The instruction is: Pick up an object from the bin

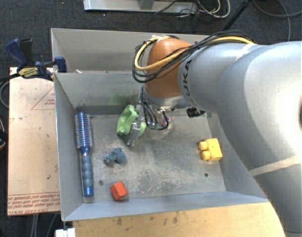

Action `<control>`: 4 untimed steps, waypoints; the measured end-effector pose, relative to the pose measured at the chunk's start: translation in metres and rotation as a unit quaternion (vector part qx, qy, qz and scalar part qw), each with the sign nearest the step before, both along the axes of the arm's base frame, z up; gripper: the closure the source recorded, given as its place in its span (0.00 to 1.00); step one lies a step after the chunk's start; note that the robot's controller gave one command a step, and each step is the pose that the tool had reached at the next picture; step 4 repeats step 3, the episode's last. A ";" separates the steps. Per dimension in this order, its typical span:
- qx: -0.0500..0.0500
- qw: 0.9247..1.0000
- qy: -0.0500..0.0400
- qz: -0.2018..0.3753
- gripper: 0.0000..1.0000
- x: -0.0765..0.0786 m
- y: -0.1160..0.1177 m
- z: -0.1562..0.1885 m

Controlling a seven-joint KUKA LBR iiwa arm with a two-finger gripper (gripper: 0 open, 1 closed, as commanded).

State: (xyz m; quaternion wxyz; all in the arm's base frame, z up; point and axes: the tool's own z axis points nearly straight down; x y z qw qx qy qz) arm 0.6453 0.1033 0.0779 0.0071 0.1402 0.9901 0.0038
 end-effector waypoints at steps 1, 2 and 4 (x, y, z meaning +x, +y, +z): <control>0.000 1.000 -0.001 0.000 1.00 0.001 0.000 0.001; -0.001 1.000 0.002 -0.008 1.00 0.003 -0.002 0.105; -0.002 1.000 0.002 -0.006 1.00 -0.010 -0.008 0.207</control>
Offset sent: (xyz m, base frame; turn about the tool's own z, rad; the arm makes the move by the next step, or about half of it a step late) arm 0.0000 0.0000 0.0000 0.0000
